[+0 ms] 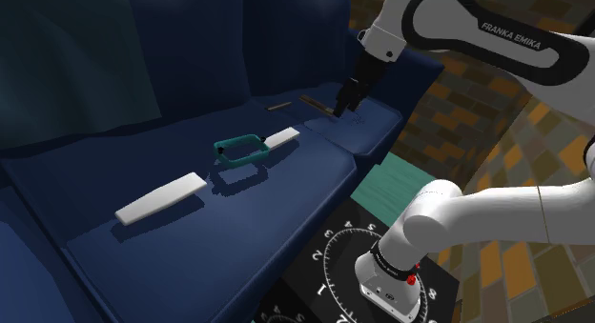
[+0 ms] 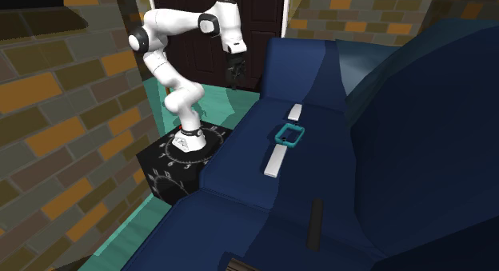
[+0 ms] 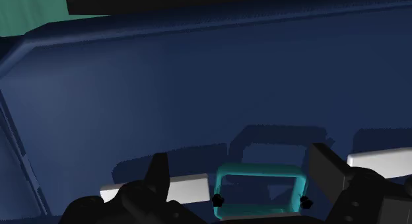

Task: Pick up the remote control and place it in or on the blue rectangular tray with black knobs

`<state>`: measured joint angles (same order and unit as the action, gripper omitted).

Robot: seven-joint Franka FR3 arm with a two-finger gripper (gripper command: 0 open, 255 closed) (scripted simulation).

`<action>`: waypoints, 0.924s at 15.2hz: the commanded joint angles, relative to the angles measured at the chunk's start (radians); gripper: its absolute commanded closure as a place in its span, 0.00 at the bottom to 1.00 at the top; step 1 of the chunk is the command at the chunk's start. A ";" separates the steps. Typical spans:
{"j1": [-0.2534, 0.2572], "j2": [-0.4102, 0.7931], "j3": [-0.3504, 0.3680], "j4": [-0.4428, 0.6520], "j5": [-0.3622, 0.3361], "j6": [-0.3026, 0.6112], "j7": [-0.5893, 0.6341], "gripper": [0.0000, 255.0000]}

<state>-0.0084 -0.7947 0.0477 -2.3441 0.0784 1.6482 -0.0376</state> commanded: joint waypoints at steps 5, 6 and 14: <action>-0.053 0.120 0.063 -0.003 0.026 0.116 0.178 0.00; -0.067 0.152 0.077 0.001 0.030 0.144 0.222 0.00; -0.176 0.431 0.168 0.067 0.025 0.339 0.574 0.00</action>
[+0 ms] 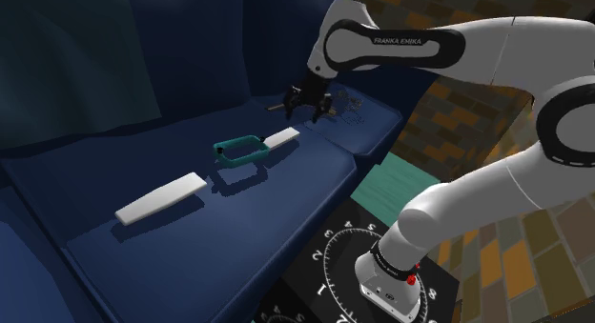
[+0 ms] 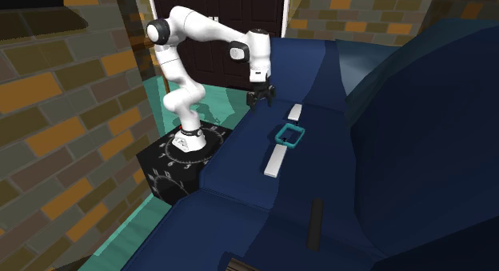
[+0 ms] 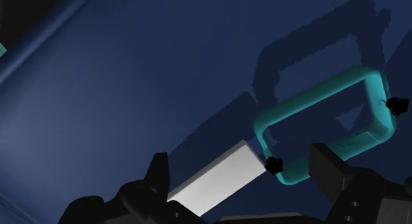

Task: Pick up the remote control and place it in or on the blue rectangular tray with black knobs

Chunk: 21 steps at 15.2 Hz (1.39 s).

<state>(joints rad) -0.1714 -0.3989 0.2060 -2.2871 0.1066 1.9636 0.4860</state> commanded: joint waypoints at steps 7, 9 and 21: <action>-0.089 0.284 0.036 0.109 -0.057 0.149 0.359 0.00; -0.103 0.352 0.032 0.140 -0.075 0.177 0.444 0.00; -0.130 0.586 -0.013 0.215 -0.129 0.311 0.696 0.00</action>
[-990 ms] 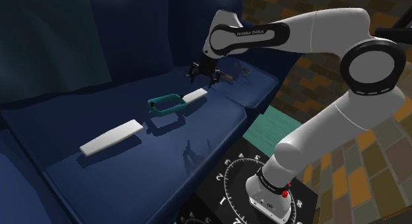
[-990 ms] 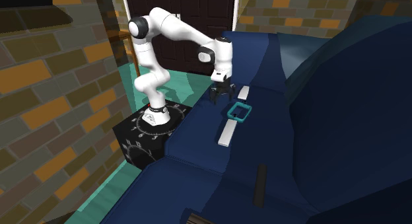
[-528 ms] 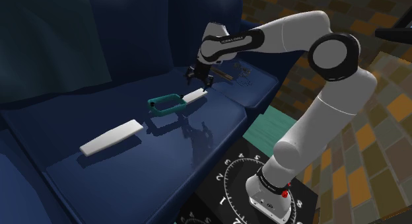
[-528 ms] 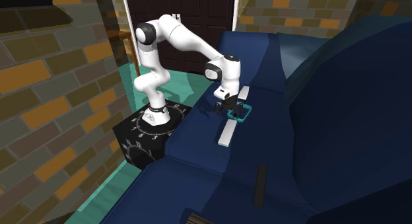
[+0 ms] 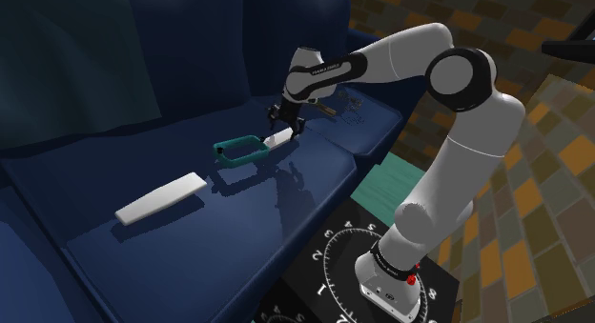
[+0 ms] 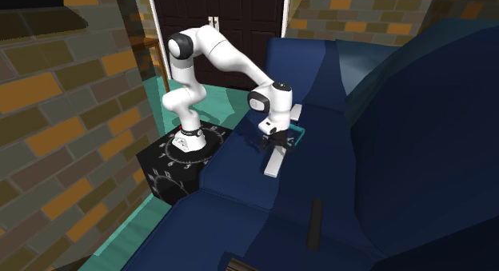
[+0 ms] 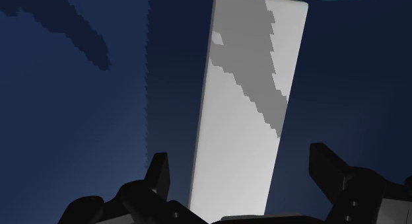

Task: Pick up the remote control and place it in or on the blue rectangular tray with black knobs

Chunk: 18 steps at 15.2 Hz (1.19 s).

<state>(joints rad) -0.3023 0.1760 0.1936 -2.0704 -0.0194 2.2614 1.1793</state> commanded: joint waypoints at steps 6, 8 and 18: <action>0.002 0.032 -0.002 -0.012 -0.008 0.044 0.006 0.00; 0.002 0.032 -0.002 -0.012 -0.008 0.044 0.006 0.00; 0.002 0.031 -0.002 -0.013 -0.008 0.044 0.007 1.00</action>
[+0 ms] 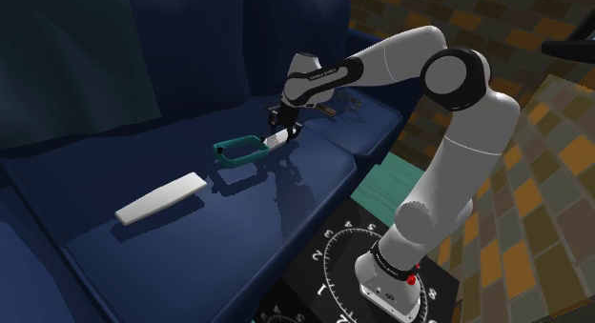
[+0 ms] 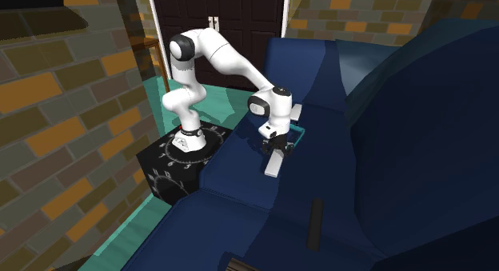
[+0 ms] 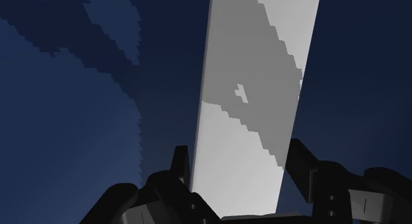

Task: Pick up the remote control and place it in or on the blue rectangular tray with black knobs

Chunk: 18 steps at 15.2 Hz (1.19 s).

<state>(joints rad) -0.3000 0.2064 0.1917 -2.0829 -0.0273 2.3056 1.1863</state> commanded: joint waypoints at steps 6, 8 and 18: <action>-0.002 -0.029 0.002 0.019 0.008 -0.049 -0.005 1.00; -0.003 -0.043 0.003 0.029 0.011 -0.073 -0.007 1.00; -0.006 -0.103 0.005 0.096 0.026 -0.198 -0.016 1.00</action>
<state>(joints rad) -0.3050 0.1128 0.1964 -1.9897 -0.0036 2.1193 1.1721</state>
